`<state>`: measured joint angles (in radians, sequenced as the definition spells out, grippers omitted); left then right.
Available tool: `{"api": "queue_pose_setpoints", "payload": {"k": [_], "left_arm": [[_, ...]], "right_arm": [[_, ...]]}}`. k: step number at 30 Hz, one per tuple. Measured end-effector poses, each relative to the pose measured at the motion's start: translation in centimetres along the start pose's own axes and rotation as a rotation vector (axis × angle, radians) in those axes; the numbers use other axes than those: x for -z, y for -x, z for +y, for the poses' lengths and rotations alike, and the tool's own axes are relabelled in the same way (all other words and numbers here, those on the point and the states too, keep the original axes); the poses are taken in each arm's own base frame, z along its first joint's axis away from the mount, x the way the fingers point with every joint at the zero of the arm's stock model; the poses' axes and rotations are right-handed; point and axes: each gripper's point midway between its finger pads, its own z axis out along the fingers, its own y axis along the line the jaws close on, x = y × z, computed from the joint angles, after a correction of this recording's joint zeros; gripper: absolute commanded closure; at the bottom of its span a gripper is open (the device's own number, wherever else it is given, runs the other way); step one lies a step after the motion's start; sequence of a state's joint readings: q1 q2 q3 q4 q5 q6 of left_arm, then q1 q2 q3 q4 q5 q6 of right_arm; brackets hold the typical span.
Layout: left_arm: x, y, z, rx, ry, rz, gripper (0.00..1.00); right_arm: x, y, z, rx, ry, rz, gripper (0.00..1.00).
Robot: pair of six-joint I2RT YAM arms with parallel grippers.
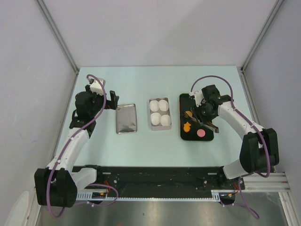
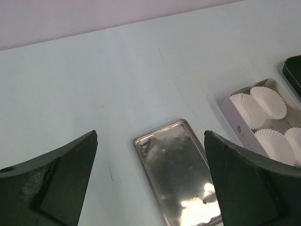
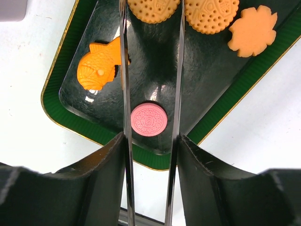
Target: Pack the cookies
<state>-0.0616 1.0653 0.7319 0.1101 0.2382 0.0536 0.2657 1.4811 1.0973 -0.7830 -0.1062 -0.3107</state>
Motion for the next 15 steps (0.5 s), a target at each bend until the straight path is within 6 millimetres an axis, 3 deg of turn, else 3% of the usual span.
{"api": "queue_pose_setpoints", "payload": {"k": [8,15], "left_arm": [[-0.03,-0.08,0.02,0.001,0.001,0.002,0.0],[-0.03,-0.08,0.02,0.001,0.001,0.002,0.0]], "right_arm": [[0.0,0.01,-0.06,0.004,-0.001,-0.001,0.66],[0.11,0.2,-0.19,0.006,-0.009,-0.009,0.69]]}}
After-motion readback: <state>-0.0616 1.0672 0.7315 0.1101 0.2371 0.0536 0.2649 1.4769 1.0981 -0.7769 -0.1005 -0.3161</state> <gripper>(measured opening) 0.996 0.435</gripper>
